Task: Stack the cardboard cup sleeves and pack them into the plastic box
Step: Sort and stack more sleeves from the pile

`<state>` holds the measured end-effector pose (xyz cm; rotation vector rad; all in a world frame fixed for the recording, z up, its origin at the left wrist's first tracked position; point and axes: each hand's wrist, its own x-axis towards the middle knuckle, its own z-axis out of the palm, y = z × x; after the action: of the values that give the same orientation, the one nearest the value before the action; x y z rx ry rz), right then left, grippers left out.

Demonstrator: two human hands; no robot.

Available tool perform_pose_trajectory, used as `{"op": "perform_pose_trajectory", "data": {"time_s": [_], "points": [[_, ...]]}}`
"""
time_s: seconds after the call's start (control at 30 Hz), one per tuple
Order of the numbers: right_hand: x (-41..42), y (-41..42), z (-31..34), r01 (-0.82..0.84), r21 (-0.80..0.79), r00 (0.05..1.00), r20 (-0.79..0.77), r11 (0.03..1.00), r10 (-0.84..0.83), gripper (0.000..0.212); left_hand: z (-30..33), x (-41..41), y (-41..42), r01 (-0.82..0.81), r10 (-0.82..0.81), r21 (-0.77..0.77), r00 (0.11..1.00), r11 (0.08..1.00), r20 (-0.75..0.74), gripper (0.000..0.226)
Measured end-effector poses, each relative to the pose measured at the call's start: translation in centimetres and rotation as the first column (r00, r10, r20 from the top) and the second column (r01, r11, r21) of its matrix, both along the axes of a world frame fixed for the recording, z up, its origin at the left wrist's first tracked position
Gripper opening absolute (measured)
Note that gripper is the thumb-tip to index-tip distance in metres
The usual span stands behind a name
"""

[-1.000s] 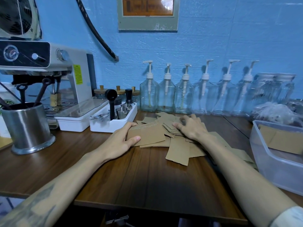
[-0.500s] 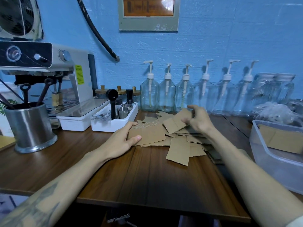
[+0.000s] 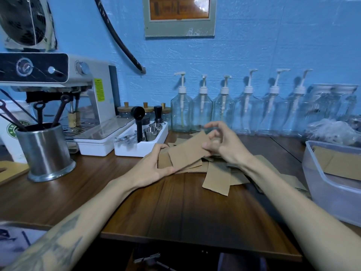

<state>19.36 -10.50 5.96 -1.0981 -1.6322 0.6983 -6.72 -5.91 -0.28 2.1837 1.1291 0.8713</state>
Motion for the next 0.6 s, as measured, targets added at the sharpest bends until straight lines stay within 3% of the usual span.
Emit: {"op": "perform_pose_trajectory", "data": {"time_s": [0.13,0.37,0.6], "points": [[-0.7,0.5,-2.0,0.088,0.126,0.912,0.389,0.988,-0.131,0.05,0.1,0.2,-0.3,0.065,-0.063,-0.037,0.997,0.997,0.04,0.075],[-0.6,1.2,-2.5,0.121,0.19,0.879,0.435,0.974,-0.194,0.051,0.4,-0.1,-0.7,0.082,-0.075,-0.129,0.995,0.988,0.059,0.058],[-2.2,1.0,-2.8,0.017,0.4,0.726,0.625,0.916,-0.287,0.063,-0.2,-0.1,0.2,0.009,-0.009,0.052,1.0,0.999,0.002,0.042]]}}
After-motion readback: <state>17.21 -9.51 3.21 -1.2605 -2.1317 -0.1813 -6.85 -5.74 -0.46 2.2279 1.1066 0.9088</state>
